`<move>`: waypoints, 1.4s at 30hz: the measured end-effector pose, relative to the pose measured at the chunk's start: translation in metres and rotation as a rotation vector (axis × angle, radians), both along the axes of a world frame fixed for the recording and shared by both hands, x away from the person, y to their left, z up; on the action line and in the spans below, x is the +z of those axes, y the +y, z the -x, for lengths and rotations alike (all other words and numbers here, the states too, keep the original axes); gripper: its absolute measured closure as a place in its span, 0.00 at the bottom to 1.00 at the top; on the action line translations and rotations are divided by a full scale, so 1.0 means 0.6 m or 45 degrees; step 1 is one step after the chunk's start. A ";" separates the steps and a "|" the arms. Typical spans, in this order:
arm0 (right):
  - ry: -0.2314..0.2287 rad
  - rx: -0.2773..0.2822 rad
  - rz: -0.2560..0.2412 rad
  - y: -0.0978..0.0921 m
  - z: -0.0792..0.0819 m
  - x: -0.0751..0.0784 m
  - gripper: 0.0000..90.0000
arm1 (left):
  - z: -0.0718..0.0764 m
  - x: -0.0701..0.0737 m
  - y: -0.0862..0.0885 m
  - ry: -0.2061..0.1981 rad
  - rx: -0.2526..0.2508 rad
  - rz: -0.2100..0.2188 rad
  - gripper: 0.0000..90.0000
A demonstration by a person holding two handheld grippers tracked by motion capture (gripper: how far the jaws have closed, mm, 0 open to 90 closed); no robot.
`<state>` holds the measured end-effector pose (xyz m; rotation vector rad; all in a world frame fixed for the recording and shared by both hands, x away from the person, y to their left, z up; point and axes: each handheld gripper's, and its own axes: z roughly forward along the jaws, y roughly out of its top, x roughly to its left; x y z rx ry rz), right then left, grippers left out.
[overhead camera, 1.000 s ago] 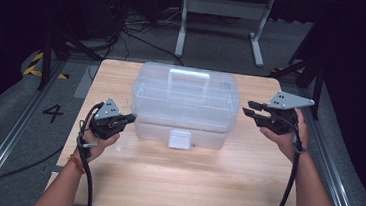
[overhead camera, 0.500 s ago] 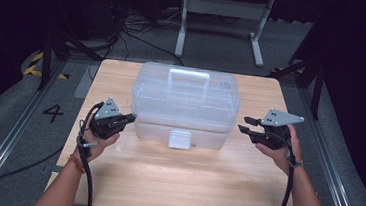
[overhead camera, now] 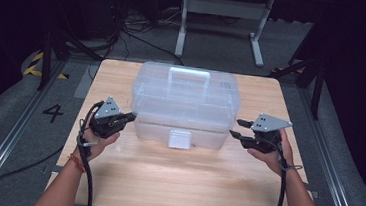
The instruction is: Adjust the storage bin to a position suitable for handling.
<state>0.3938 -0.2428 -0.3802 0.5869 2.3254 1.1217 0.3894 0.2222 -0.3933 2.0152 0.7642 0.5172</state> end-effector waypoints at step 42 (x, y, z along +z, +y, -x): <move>-0.244 -0.172 -0.245 0.006 -0.011 0.032 0.58 | 0.024 0.029 0.028 -0.068 0.021 -0.011 0.96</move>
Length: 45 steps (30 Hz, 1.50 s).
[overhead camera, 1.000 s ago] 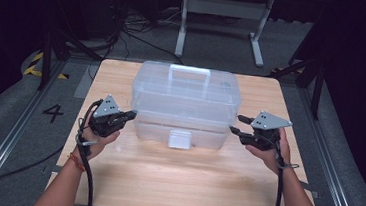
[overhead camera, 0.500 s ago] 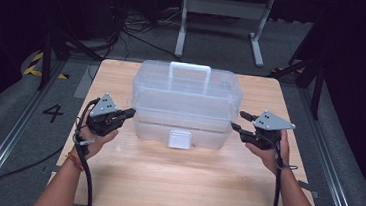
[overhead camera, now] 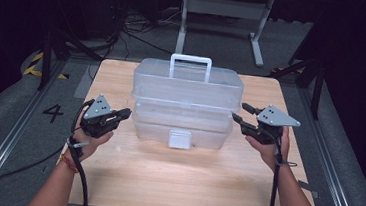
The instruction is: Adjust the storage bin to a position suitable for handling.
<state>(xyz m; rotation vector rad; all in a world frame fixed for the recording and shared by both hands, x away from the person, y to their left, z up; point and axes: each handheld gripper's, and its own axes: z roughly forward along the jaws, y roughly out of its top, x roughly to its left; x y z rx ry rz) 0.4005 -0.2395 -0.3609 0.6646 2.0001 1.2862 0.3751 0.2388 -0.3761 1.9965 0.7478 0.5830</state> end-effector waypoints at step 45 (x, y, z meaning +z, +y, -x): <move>-0.055 -0.181 -0.071 0.024 -0.085 0.045 0.67 | 0.042 -0.165 0.071 0.392 0.048 -0.186 0.49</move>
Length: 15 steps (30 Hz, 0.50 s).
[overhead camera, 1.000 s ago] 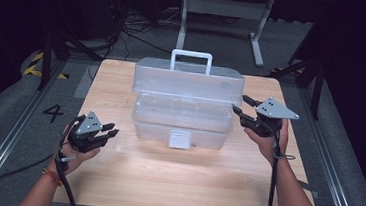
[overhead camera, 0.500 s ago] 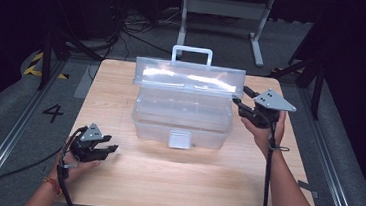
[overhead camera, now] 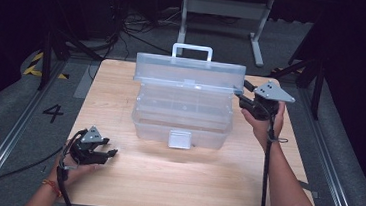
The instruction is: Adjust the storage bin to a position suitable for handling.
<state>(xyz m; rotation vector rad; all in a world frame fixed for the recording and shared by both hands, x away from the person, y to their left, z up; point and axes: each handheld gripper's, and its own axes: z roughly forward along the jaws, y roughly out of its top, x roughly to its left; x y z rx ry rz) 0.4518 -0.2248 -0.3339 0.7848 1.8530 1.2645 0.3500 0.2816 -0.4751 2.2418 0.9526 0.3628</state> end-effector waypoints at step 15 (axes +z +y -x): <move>-0.026 -0.044 0.032 0.003 -0.036 0.024 0.74 | 0.001 -0.005 0.008 -0.018 0.016 0.027 0.41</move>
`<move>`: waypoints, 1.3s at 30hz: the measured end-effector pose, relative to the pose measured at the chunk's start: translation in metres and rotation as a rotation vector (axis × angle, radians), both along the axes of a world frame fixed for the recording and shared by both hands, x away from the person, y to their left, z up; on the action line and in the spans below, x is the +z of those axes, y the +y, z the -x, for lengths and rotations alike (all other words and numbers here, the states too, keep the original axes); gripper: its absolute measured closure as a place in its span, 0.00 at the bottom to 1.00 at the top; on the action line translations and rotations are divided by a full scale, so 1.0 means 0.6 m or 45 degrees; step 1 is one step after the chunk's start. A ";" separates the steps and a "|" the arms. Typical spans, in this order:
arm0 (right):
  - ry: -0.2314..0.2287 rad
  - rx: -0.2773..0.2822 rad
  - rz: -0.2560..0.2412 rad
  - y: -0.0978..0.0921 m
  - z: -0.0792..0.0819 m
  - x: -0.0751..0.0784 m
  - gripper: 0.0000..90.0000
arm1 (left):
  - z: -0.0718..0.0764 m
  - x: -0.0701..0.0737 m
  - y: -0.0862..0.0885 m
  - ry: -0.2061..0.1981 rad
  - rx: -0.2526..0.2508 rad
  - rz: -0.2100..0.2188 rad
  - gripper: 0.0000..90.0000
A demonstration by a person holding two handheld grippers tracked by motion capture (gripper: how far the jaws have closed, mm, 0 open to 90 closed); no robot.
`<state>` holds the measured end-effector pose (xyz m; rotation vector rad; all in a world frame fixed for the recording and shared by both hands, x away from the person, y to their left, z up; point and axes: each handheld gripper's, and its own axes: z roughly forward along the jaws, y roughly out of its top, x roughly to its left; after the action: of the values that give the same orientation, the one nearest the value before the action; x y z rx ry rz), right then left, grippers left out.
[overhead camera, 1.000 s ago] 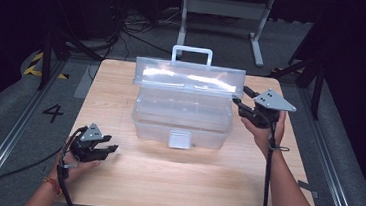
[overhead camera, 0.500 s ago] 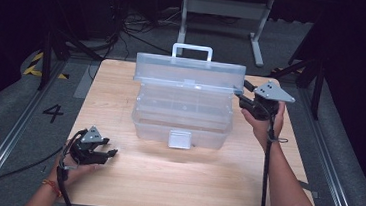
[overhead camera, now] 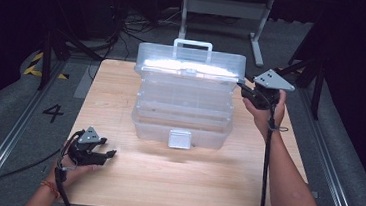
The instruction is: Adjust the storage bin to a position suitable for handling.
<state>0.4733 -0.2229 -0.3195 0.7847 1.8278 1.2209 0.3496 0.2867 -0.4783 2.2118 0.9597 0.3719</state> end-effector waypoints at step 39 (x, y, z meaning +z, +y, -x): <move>0.048 -0.039 -0.123 -0.001 -0.048 0.016 0.78 | -0.004 -0.003 0.002 -0.017 -0.006 -0.010 0.29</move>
<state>0.5024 -0.2233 -0.3098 0.8917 1.7912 1.2906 0.3521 0.2878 -0.4801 2.2152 0.9473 0.3885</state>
